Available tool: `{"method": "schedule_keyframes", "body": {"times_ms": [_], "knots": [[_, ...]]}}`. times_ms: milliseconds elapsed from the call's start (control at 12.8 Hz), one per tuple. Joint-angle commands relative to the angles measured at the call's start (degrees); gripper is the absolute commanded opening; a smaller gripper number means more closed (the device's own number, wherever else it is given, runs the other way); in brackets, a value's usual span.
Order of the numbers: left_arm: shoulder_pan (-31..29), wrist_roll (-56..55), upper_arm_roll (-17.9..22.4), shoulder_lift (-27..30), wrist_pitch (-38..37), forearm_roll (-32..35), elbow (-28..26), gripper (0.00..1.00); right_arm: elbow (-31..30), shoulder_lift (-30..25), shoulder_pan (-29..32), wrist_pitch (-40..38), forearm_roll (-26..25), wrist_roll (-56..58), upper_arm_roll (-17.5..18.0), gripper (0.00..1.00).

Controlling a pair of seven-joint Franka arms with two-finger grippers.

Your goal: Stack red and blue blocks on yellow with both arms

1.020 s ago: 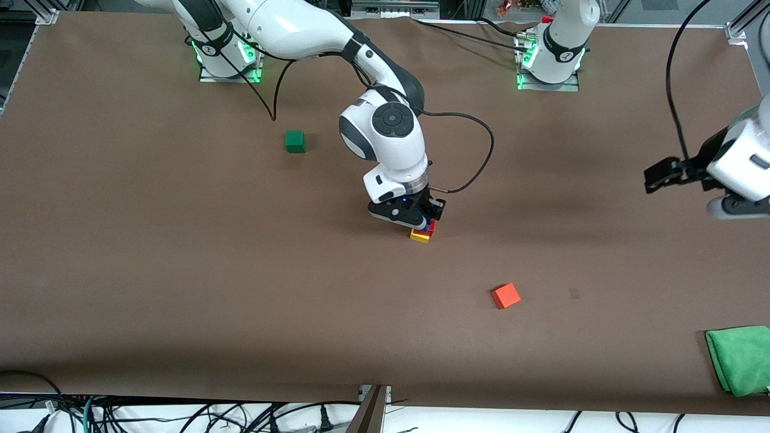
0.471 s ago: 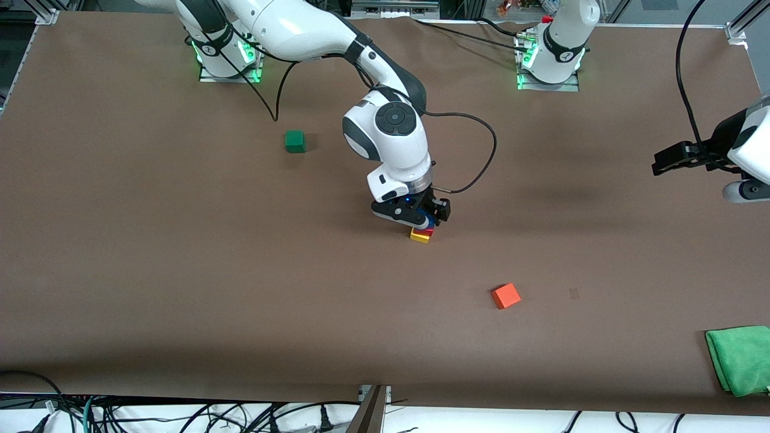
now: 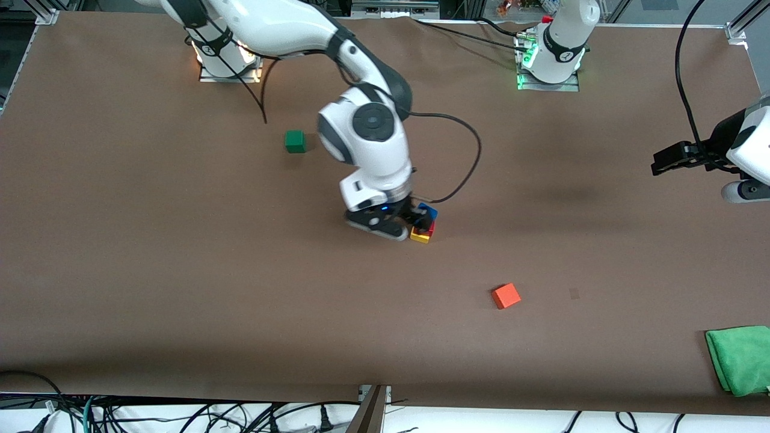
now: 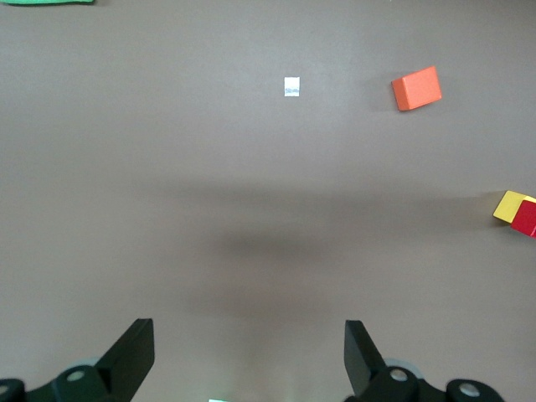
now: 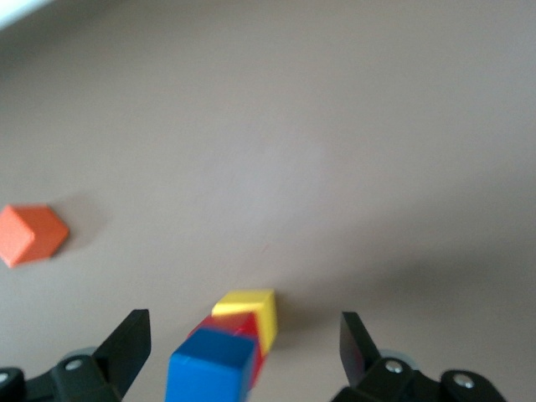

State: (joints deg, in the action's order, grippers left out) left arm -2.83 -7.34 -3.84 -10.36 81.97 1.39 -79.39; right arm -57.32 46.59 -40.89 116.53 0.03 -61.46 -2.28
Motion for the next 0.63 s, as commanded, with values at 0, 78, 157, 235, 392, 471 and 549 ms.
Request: {"method": "schedule_keyframes", "body": {"times_ms": [0, 78, 157, 235, 392, 471, 549], "knots": [[0.01, 1.45, 0.32, 0.69, 0.38, -0.77, 0.11, 1.00, -2.17, -7.28, 7.21, -10.50, 0.14, 10.27, 1.23, 1.00], [0.01, 1.45, 0.32, 0.69, 0.38, -0.69, 0.11, 1.00, -4.79, -9.74, 8.70, -11.40, 0.58, 13.18, 0.88, 1.00], [0.01, 1.37, 0.32, 0.25, 0.38, -0.69, 0.20, 1.00, -9.51, -13.51, 10.98, -10.80, 1.45, 15.21, 0.70, 1.00], [0.01, 1.36, 0.32, 0.16, 0.38, -0.69, 0.29, 1.00, -15.22, -17.98, 12.74, -9.49, 3.11, 18.27, 0.53, 1.00], [0.01, 1.45, 0.32, 0.16, 0.38, -0.77, 0.29, 1.00, -30.83, -29.57, 12.85, -5.90, 5.15, 23.74, -2.36, 1.00], [0.01, 1.37, 0.32, 0.16, 0.38, -0.78, 0.29, 1.00, -38.49, -35.54, 13.37, -3.35, 4.98, 24.45, -2.37, 1.00], [0.01, 1.36, 0.32, 0.16, 0.38, -0.78, 0.29, 1.00, -43.52, -40.22, 14.16, -3.07, 4.72, 26.72, -2.46, 1.00]]}}
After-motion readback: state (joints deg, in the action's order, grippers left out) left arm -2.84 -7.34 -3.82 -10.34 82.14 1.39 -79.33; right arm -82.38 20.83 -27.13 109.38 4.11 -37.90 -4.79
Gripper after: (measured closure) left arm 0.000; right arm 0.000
